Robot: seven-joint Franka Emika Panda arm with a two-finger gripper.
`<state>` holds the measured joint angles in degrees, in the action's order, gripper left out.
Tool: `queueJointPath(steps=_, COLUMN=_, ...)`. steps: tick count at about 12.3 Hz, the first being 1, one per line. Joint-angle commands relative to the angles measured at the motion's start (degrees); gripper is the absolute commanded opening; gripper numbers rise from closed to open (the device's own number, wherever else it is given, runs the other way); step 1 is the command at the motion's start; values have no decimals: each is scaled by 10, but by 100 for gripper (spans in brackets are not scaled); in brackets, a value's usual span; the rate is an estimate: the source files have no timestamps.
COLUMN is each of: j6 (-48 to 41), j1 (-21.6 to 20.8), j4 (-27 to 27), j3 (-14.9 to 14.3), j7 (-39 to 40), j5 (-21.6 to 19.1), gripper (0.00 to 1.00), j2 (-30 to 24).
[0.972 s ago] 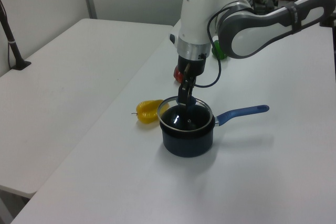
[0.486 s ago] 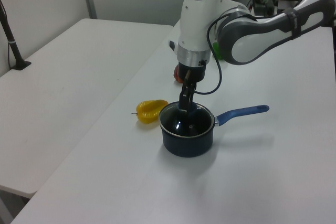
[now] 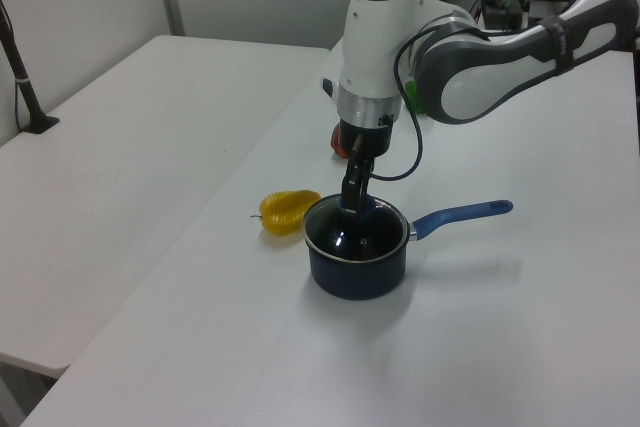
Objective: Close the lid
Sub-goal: 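Lower the lid onto the saucepan rim and open the gripper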
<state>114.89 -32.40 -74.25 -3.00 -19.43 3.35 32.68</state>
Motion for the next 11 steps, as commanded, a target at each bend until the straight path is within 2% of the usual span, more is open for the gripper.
queueJointPath(steps=1, j6=-16, j1=-5, j4=-6, j3=-3, j7=-6, j5=-4, gripper=52, j2=-9)
queueJointPath(steps=3, j6=-20, j1=-5, j4=-7, j3=-3, j7=-6, j5=-3, gripper=52, j2=-9)
queueJointPath(steps=4, j6=-20, j1=-5, j4=-7, j3=-3, j7=-6, j5=-3, gripper=55, j2=-9)
queueJointPath(steps=6, j6=-20, j1=-5, j4=-7, j3=-3, j7=-7, j5=-2, gripper=93, j2=-9)
queueJointPath(steps=7, j6=-20, j1=-5, j4=-7, j3=-3, j7=-6, j5=-1, gripper=100, j2=-9)
queueJointPath(steps=11, j6=-32, j1=1, j4=-18, j3=-3, j7=-5, j5=5, gripper=100, j2=-32)
